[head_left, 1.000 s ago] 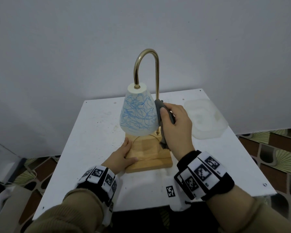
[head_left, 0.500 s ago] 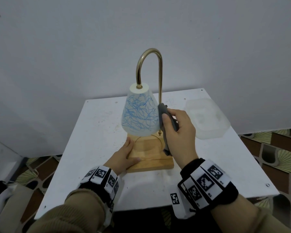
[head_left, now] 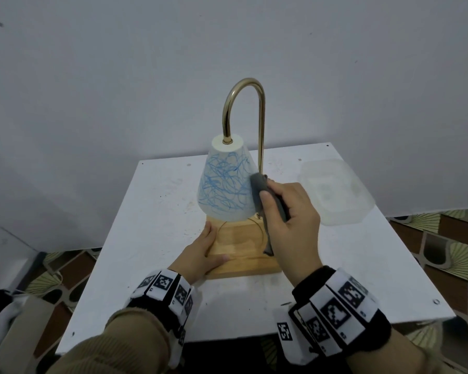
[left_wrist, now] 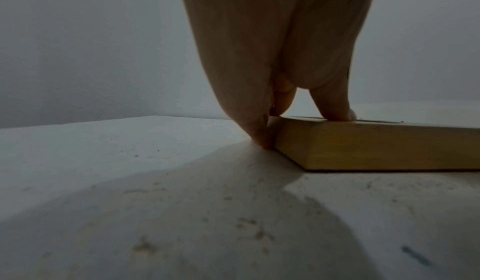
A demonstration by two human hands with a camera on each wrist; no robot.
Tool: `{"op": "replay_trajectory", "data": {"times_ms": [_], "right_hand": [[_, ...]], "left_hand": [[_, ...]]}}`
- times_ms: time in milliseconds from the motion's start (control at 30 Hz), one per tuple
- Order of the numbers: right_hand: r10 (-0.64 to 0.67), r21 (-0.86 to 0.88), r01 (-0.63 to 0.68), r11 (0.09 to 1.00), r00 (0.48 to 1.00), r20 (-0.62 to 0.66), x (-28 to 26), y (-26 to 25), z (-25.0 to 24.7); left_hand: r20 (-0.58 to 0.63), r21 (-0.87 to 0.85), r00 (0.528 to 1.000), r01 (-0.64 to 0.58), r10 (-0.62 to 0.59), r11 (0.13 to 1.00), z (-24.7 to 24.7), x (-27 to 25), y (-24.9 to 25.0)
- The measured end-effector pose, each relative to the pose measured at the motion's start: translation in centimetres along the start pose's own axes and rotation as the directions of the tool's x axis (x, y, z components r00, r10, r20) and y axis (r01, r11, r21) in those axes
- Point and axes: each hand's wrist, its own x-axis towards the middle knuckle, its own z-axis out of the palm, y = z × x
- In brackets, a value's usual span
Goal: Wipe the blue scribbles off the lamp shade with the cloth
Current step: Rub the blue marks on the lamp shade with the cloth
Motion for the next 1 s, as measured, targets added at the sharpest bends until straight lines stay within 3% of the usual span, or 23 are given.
{"op": "replay_trajectory", "data": {"times_ms": [200, 400, 533, 767, 1000], "right_hand": [[0.118, -0.004, -0.118, 0.993, 0.993, 0.005, 2.7, -0.5, 0.4], [-0.026, 0.077, 0.029, 0.997, 0.999, -0.042, 3.2, -3.2, 1.5], [-0.145, -0.011, 0.145, 0.989, 0.989, -0.029, 1.6, -2.3, 1.0], [0.001, -0.021, -0.002, 1.000, 1.000, -0.021, 3.5, -1.4, 1.0], [-0.128, 0.063, 0.130, 0.989, 0.991, -0.037, 2.1, -3.4, 1.7]], "left_hand": [[-0.005, -0.003, 1.000, 0.003, -0.003, 1.000, 0.0, 0.0, 0.4], [0.004, 0.014, 1.000, 0.010, -0.010, 1.000, -0.1, -0.1, 0.7], [0.005, 0.025, 1.000, 0.011, -0.011, 1.000, -0.1, -0.1, 0.7], [0.005, -0.003, 1.000, 0.004, -0.004, 1.000, -0.1, -0.2, 0.7], [0.003, 0.013, 1.000, 0.011, -0.011, 1.000, -0.1, -0.1, 0.7]]}}
